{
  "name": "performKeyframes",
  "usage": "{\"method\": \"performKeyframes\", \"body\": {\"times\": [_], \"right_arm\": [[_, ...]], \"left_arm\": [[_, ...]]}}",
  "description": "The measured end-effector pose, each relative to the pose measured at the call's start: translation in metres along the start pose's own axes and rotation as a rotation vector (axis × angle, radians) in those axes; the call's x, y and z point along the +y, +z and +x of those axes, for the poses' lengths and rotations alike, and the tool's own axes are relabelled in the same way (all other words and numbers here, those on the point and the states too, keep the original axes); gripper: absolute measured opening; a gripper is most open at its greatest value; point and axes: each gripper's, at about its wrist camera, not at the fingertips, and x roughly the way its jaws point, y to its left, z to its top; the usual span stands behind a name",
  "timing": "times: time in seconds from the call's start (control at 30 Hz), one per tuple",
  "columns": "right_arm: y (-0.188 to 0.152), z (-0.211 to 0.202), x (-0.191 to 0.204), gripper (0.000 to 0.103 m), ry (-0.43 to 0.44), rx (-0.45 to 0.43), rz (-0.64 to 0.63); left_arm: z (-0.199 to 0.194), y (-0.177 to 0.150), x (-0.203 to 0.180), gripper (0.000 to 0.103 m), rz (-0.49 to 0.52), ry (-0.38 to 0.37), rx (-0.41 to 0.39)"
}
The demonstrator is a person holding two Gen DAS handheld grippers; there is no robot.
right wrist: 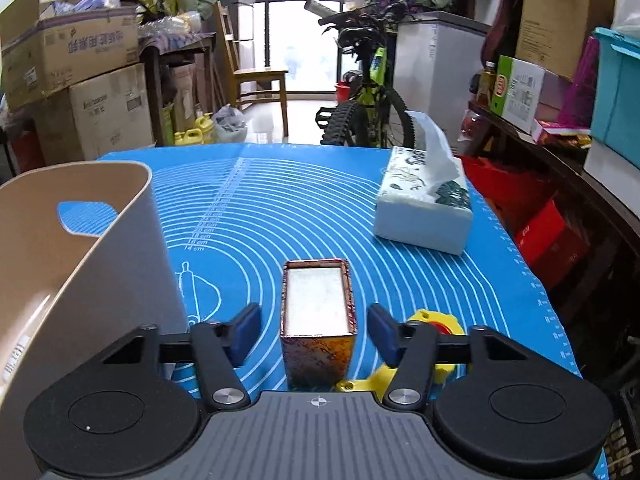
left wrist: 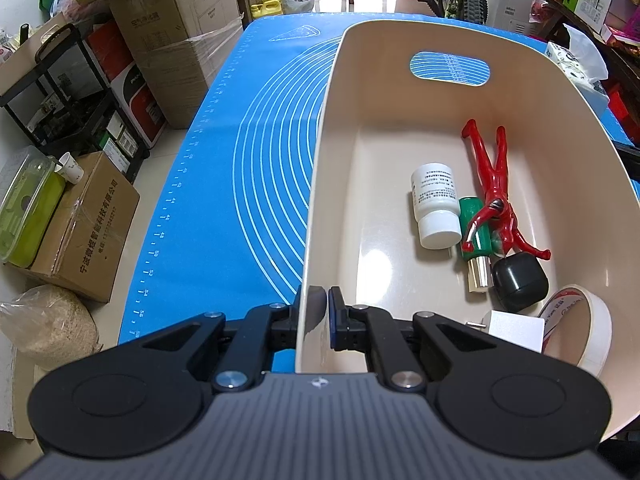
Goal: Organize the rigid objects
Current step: 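Move the right tool to the patterned red-gold box and close on it, then carry the patterned box into the basket and open the right tool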
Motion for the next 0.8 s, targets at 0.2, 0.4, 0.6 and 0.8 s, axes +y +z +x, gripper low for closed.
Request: {"method": "performKeyframes", "body": {"times": [0.2, 0.4, 0.6, 0.8], "right_arm": [[-0.002, -0.001, 0.002, 0.044, 0.000, 0.006, -0.026], [0.002, -0.018, -0.002, 0.044, -0.016, -0.010, -0.028], [0.011, -0.051, -0.010, 0.044, -0.004, -0.044, 0.005], [0.024, -0.090, -0.009, 0.044, 0.030, -0.112, 0.026]], "left_arm": [[0.001, 0.001, -0.002, 0.011, 0.000, 0.000, 0.001], [0.002, 0.001, -0.002, 0.011, -0.004, -0.001, 0.000], [0.002, 0.001, -0.002, 0.011, -0.009, -0.003, 0.001], [0.001, 0.000, 0.000, 0.011, -0.010, -0.004, 0.001]]}}
